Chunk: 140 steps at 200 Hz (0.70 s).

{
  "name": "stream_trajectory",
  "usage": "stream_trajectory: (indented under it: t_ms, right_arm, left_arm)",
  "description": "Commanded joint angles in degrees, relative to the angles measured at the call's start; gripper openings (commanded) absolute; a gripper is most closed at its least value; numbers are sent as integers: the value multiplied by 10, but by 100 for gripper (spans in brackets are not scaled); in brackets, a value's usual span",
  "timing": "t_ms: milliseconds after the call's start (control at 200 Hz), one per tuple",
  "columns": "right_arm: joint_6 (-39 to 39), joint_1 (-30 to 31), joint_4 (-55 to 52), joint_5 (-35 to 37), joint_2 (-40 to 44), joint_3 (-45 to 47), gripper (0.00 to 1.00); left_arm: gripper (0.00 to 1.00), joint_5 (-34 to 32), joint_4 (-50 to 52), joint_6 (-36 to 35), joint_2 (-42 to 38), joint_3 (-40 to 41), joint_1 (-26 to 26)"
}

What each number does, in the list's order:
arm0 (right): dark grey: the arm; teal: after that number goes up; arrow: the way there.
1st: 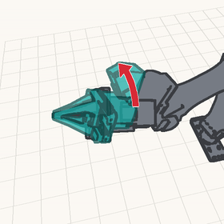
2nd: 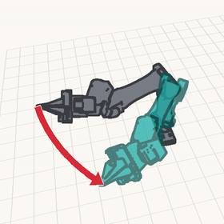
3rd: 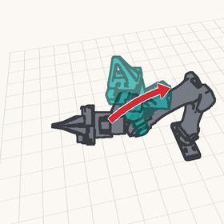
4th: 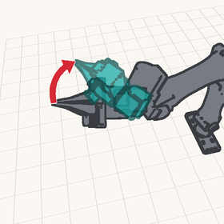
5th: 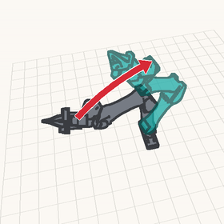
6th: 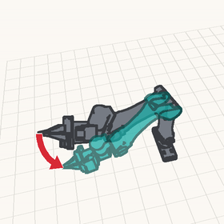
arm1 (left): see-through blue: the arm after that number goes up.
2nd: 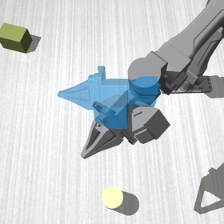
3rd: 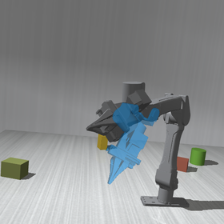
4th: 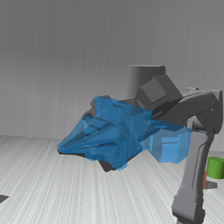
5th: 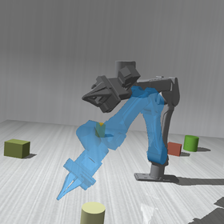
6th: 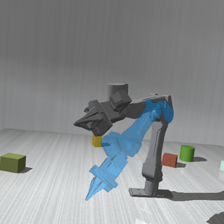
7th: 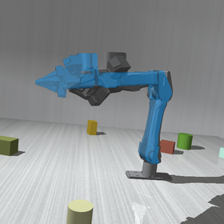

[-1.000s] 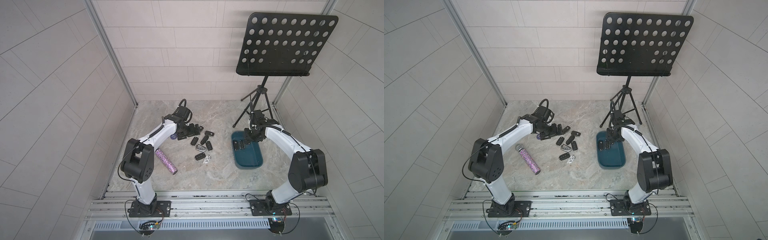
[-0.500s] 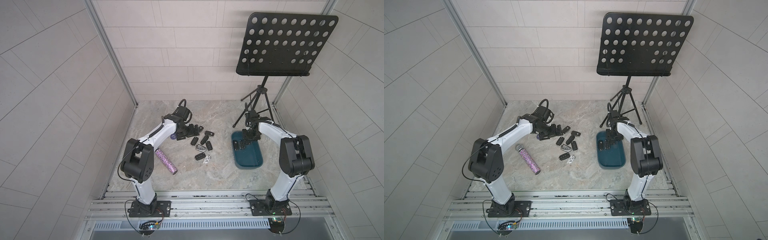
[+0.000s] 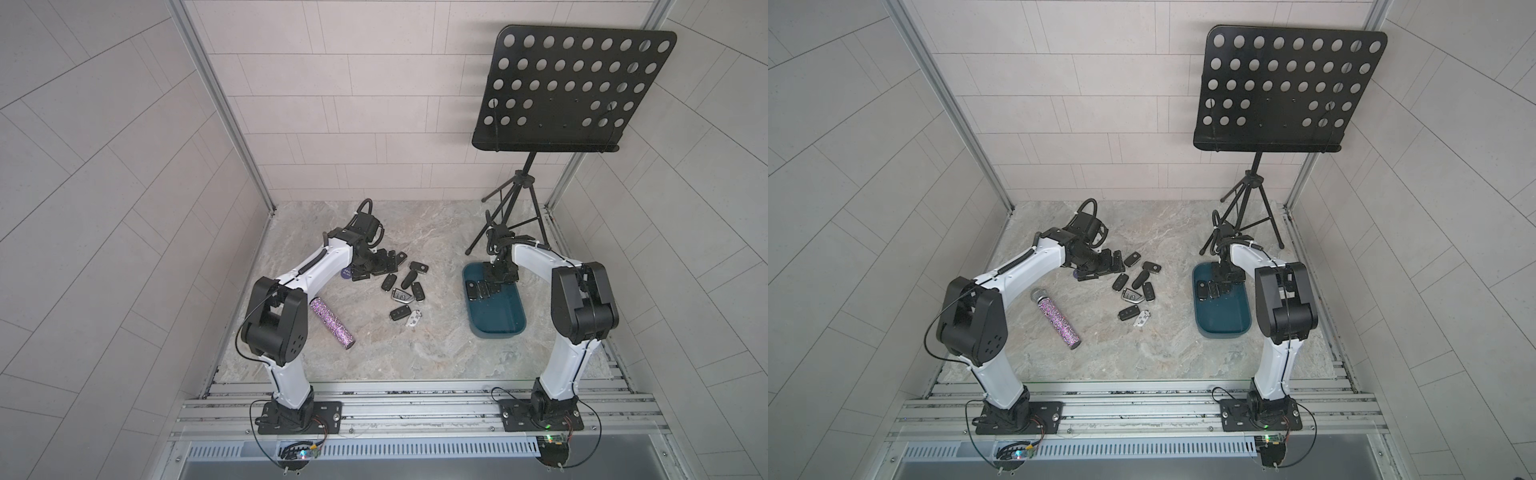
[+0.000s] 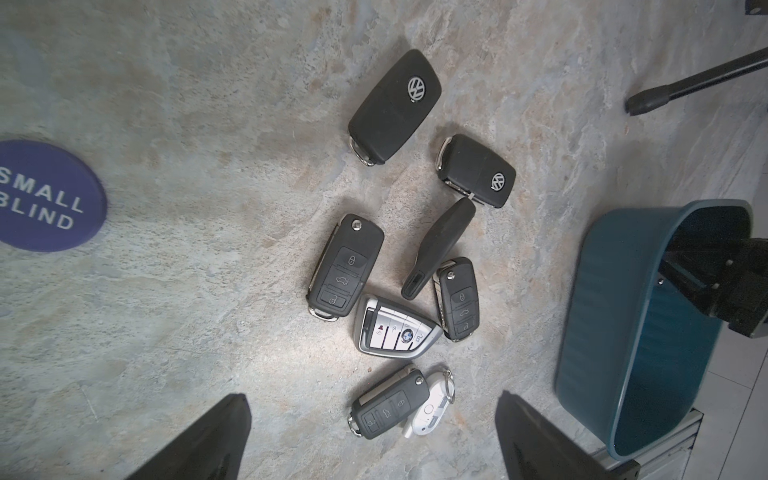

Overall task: Place the car key into the storage box
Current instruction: Place the car key in the storage box.

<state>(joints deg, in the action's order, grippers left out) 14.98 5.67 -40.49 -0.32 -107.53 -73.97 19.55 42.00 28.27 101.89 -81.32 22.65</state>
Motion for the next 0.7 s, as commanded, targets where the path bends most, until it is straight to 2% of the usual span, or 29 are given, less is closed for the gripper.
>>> stream_trajectory:
  t_ms: [0,140,315,520,695]
  right_arm:
    - [-6,-2,-9,13,-11,-14,37]
    - [-3,-2,-14,14,-8,-17,44]
    - [2,-2,-28,13,17,-19,48]
    - [21,9,-42,-20,74,-2,47]
    - [40,43,-36,-58,126,43,46]
  left_arm:
    - [100,-9,17,-14,-11,-3,0]
    - [100,-9,18,-16,-11,-4,-1]
    - [100,-5,16,-18,-10,-6,-3]
    - [100,1,12,-15,-6,-3,-3]
    - [100,7,4,-10,-8,5,-4]
